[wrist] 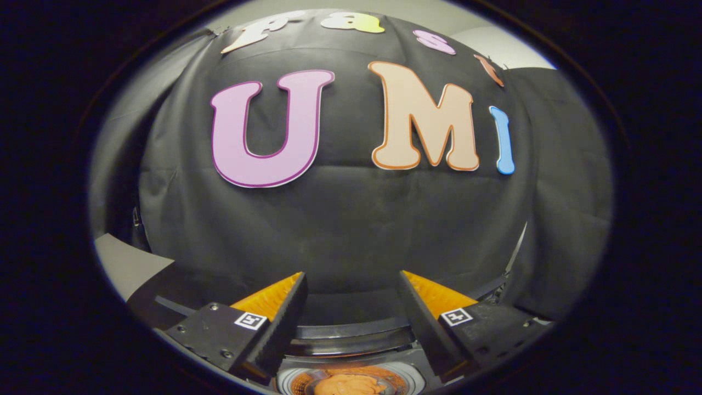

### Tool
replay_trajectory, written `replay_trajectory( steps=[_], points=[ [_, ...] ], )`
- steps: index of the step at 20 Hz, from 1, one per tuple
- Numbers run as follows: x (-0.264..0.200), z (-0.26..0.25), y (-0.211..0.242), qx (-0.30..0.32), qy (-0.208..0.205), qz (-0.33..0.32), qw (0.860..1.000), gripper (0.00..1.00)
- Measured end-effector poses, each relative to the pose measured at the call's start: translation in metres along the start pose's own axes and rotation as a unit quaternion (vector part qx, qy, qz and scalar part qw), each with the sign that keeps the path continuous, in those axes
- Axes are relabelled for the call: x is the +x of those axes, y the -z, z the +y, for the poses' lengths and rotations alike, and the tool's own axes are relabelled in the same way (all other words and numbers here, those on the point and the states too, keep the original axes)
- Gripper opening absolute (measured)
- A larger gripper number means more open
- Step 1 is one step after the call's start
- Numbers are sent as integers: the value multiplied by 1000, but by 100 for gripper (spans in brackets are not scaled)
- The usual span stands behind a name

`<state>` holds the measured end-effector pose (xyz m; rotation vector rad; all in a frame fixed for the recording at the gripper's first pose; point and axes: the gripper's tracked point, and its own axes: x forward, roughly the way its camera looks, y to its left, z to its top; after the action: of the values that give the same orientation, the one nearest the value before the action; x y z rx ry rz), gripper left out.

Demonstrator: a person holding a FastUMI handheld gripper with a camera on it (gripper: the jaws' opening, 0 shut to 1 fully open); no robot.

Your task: Put the clothes into the washing machine and then close the washing machine lid.

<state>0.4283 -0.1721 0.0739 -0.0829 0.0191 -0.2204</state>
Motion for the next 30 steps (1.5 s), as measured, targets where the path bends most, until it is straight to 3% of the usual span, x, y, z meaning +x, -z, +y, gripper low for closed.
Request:
replay_trajectory(
  steps=[10,16,19,22,30],
  points=[
    [-24,-7,11,3,17,-11,1000,99],
    [-29,-6,18,2,20,21,1000,98],
    [-35,-5,39,44,5,83,996,97],
    [-37,-13,46,38,0,88,995,98],
    [-111,-29,27,12,-18,59,998,97]
  ],
)
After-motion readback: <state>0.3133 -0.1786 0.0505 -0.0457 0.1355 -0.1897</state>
